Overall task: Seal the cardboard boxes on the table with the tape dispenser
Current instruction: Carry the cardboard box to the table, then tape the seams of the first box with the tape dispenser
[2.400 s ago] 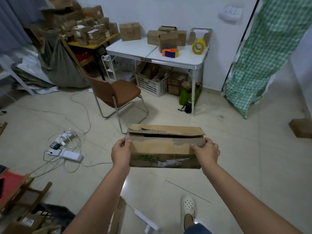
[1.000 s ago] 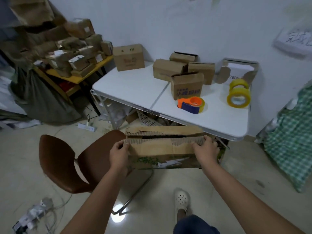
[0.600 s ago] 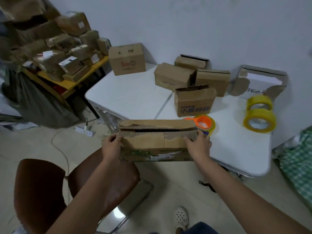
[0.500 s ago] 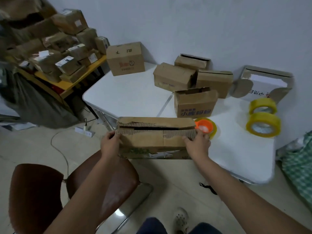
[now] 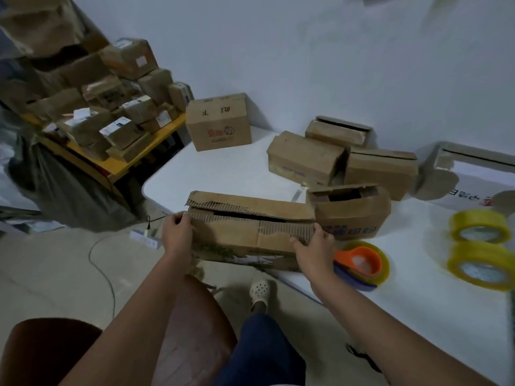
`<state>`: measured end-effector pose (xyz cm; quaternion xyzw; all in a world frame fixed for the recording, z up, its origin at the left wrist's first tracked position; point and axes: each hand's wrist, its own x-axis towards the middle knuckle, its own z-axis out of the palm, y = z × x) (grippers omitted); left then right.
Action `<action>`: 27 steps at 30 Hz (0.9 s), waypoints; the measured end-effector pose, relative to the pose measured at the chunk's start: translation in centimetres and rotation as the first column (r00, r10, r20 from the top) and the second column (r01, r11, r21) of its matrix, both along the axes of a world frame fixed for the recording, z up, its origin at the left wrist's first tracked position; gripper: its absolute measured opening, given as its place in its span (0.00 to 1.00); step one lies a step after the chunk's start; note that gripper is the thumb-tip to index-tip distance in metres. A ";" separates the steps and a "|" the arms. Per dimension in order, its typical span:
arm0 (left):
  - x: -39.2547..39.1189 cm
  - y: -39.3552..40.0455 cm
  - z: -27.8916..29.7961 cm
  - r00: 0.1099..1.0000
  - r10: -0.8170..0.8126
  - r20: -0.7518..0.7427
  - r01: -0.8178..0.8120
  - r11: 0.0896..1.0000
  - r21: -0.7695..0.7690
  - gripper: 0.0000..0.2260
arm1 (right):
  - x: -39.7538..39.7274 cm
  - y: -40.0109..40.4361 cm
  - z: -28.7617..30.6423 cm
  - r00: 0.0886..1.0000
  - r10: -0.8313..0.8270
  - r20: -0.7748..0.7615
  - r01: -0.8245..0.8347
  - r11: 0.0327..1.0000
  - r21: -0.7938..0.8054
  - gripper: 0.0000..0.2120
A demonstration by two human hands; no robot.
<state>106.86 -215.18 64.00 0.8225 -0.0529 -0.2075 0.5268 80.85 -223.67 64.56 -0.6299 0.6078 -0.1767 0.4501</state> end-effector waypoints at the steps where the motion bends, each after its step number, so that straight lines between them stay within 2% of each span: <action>1: 1.1 -1.0 -0.2 1.000 -0.003 0.006 0.003 1.000 0.001 0.06 | 0.9 -0.5 -0.2 1.000 0.001 0.014 -0.001 1.000 0.014 0.36; 5: 6.0 -5.9 -1.7 0.998 -0.064 0.014 0.064 0.997 0.032 0.07 | 5.2 -3.5 -1.6 1.000 -0.024 -0.014 0.025 0.998 0.060 0.36; 13: 12.9 -16.5 -5.9 0.963 -0.269 -0.009 0.270 0.962 0.046 0.06 | 13.1 -10.2 -4.9 0.956 -0.282 -0.082 0.292 0.942 0.164 0.36; 17: 14.2 -19.1 -8.1 0.927 -0.373 -0.035 0.374 0.925 0.065 0.04 | 15.2 -12.1 -5.9 0.890 -0.419 -0.177 0.439 0.894 0.088 0.32; 20: 15.3 -20.6 -9.3 0.890 -0.456 0.023 0.452 0.886 0.100 0.04 | 15.9 -12.6 -6.7 0.843 -0.505 -0.185 0.517 0.856 0.022 0.29; 22: 15.8 -21.4 -9.6 0.837 -0.544 0.065 0.534 0.837 0.120 0.07 | 15.8 -12.5 -7.2 0.801 -0.577 -0.157 0.582 0.813 -0.017 0.27; 24: 16.0 -21.9 -9.3 0.759 -0.643 0.101 0.630 0.764 0.136 0.16 | 15.7 -12.0 -7.6 0.762 -0.634 -0.134 0.632 0.773 -0.060 0.23; 25: 16.1 -22.0 -9.1 0.701 -0.693 0.168 0.668 0.721 0.184 0.20 | 15.6 -11.8 -7.8 0.748 -0.652 -0.121 0.649 0.758 -0.072 0.22; 26: 16.3 -22.1 -9.1 0.613 -0.741 0.276 0.687 0.672 0.278 0.24 | 15.5 -11.7 -8.0 0.739 -0.666 -0.102 0.662 0.746 -0.076 0.21; 27: 16.5 -22.3 -9.1 0.470 -0.786 0.402 0.685 0.612 0.396 0.25 | 15.4 -11.6 -8.1 0.733 -0.675 -0.081 0.671 0.737 -0.077 0.20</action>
